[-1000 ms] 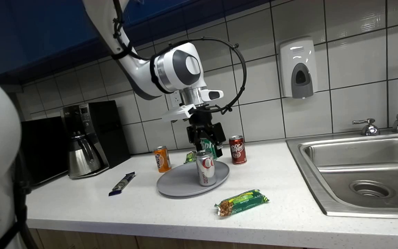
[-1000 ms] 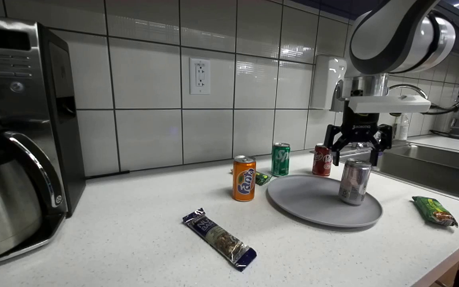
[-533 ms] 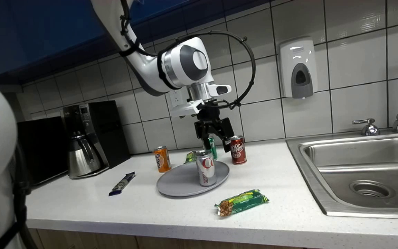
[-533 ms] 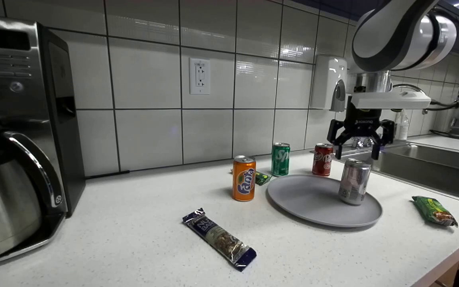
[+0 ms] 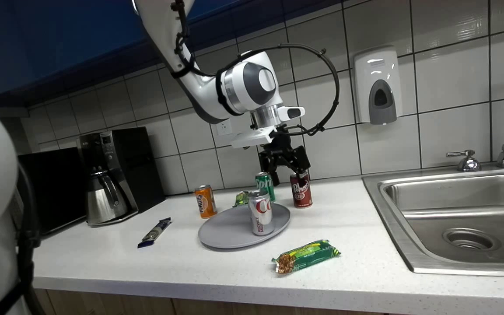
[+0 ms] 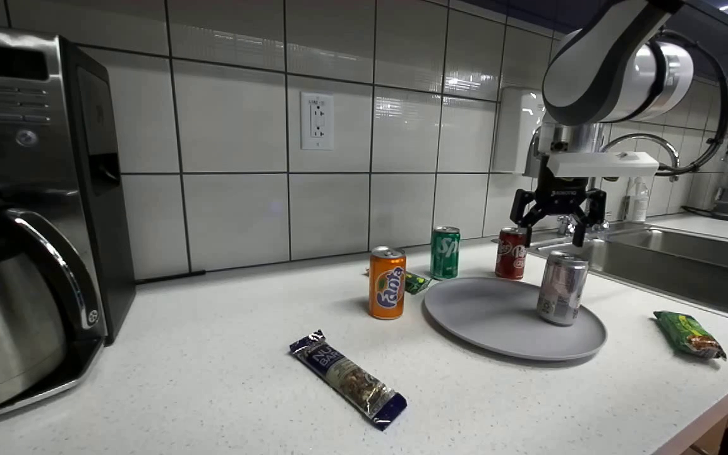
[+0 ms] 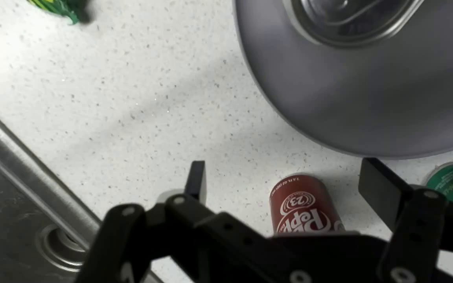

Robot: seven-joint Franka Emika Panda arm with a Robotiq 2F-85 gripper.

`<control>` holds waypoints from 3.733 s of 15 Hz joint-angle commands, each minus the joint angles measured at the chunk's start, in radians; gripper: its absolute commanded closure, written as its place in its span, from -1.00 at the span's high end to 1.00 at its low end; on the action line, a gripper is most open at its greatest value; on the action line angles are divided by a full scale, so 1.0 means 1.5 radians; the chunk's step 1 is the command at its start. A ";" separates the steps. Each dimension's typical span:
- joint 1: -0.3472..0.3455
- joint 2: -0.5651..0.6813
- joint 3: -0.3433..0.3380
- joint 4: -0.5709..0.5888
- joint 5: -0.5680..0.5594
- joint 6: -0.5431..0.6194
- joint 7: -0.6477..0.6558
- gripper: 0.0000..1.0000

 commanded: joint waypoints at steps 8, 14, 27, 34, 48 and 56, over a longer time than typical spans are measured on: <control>-0.021 0.109 0.013 0.140 0.042 -0.013 -0.097 1.00; -0.029 0.146 0.027 0.191 0.095 -0.032 -0.147 1.00; -0.034 0.200 0.029 0.261 0.095 -0.055 -0.160 0.27; -0.032 0.193 0.026 0.258 0.091 -0.053 -0.154 -0.23; 0.005 0.110 0.022 0.159 0.071 -0.015 -0.128 -0.23; 0.035 0.034 0.022 0.066 0.055 0.030 -0.114 -0.23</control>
